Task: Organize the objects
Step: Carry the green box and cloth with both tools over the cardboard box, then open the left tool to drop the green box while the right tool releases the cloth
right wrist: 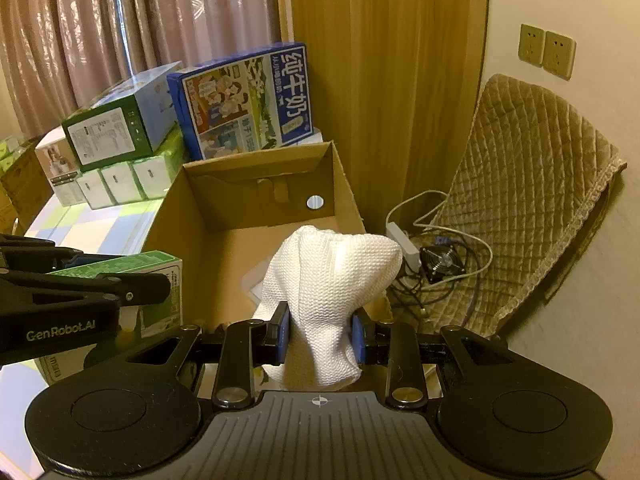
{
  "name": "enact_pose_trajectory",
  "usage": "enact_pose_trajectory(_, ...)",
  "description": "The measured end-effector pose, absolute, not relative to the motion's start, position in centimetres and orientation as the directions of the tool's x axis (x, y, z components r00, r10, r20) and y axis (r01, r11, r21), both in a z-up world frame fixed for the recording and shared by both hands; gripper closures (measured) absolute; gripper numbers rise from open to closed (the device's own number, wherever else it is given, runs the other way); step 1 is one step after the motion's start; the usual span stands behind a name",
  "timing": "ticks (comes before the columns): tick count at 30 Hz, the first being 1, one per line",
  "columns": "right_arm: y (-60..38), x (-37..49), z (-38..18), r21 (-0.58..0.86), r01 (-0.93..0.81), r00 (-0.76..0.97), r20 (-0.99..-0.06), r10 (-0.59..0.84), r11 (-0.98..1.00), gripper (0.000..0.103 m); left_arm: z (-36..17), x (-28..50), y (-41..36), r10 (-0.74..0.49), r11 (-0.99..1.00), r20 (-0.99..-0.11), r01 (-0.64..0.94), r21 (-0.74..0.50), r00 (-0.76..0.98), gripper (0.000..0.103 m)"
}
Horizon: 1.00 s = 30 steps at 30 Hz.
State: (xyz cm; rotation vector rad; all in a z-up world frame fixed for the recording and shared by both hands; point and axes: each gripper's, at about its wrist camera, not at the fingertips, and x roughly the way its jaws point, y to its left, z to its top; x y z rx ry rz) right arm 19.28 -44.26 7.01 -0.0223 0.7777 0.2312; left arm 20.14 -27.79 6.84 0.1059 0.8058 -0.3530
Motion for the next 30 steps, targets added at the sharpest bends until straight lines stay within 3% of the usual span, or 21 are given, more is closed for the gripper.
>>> enact_pose_trajectory(5, -44.4, 19.4, 7.0, 0.063, -0.206, 0.69, -0.698, 0.19, 0.977, 0.076, 6.8, 21.1, -28.1, -0.278, 0.933, -0.72, 0.357, -0.044, 0.636, 0.077)
enact_pose_trajectory(8, -44.4, 19.3, 7.0, 0.063, -0.204, 0.691, -0.698, 0.189, 0.977, 0.076, 7.1, 21.6, -28.0, -0.281, 0.936, -0.701, 0.348, -0.05, 0.655, 0.066)
enact_pose_trajectory(30, -43.4, 18.4, 7.8, 0.077, -0.226, 0.693, -0.687, 0.216, 0.971, 0.076, 6.9, 19.6, -24.7, -0.229, 0.959, -0.717, 0.28, -0.049, 0.659, 0.06)
